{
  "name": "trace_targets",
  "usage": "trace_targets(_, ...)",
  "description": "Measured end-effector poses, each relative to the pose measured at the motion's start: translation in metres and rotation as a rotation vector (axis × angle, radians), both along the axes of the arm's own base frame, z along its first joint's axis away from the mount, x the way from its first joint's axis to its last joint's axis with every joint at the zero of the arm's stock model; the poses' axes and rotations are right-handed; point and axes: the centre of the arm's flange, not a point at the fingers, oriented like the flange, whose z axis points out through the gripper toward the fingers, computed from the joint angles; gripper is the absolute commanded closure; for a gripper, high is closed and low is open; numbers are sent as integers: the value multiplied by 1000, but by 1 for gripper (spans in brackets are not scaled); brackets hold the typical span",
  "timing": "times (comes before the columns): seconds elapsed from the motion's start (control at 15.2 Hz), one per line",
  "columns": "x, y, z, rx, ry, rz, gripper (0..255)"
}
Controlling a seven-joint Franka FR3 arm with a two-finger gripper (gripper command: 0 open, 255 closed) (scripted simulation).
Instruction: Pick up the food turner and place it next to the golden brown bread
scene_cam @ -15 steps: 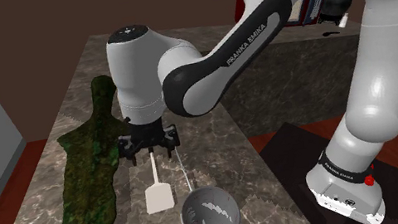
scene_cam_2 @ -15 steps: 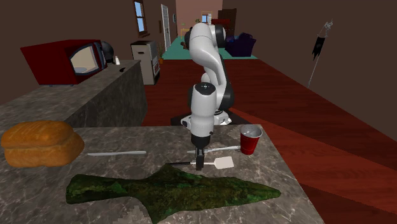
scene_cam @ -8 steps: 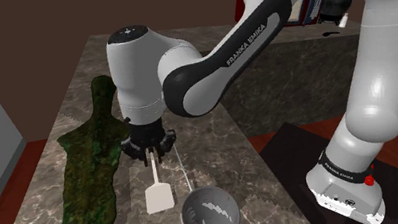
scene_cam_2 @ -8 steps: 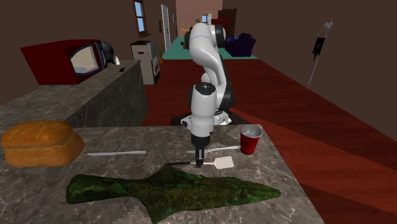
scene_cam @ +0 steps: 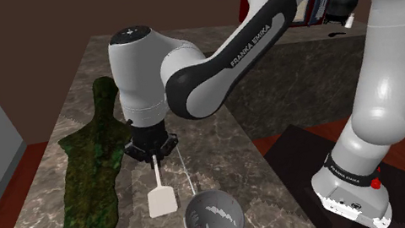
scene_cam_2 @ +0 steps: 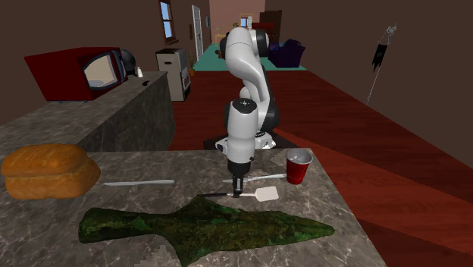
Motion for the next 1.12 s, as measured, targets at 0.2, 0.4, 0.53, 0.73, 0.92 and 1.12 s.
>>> trace_targets(0.2,1,0,11,0,0,0,255)
trace_targets(0.4,0,0,27,0,0,0,255)
trace_targets(0.53,1,0,37,0,0,0,255)
trace_targets(0.73,0,0,52,0,0,0,255)
trace_targets(0.92,1,0,68,0,0,0,255)
trace_targets(1.12,0,-1,84,0,0,0,255)
